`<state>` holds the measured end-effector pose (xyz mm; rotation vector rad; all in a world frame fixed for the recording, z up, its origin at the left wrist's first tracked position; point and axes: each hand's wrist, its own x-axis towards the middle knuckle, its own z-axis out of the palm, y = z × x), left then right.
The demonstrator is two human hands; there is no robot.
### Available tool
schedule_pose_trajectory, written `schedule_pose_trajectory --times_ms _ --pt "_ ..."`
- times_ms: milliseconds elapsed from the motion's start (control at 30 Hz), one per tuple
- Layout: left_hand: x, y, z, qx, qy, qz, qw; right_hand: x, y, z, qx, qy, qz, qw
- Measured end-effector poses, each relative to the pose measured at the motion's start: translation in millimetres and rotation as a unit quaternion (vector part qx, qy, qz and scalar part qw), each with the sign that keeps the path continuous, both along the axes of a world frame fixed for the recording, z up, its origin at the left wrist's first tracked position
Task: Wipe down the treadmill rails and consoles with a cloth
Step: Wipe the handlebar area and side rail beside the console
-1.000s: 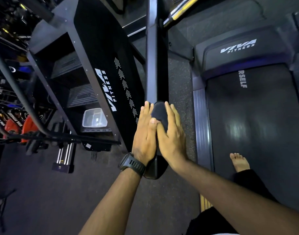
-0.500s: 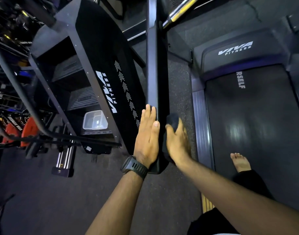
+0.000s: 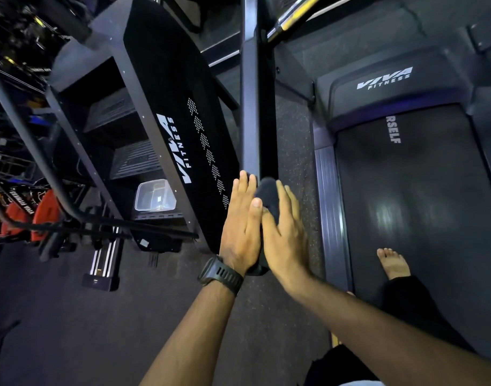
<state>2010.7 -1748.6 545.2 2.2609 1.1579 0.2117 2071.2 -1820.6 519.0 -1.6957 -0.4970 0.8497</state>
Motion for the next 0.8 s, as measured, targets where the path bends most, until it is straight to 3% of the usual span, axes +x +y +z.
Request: schedule_pose_trajectory --times_ms 67,200,400,567,700,800 --pt "-0.2 -1.0 -0.4 -0.002 -0.001 0.001 1.000 11.5 13.1 -5.2 -0.001 -0.002 -0.002 1.000" --pt "-3.9 -7.3 -1.9 0.001 0.001 0.000 1.000 7.1 5.8 -19.5 -0.096 0.100 -0.008 0.990" --pt "-6.8 -9.3 -2.0 0.001 -0.012 0.005 1.000 -3.1 -4.1 -3.1 0.023 0.002 -0.011 1.000" --pt "-8.9 -16.5 -1.8 -0.004 -0.018 0.010 1.000 -5.1 -7.7 -21.2 -0.082 0.114 -0.012 0.990" --pt "-8.8 -15.7 -0.5 0.007 -0.015 0.008 1.000 -11.2 -14.9 -1.4 0.019 0.027 -0.012 0.999" --pt "-9.2 -17.9 -1.4 0.005 -0.016 0.004 1.000 4.8 2.8 -10.2 0.024 0.012 -0.014 1.000"
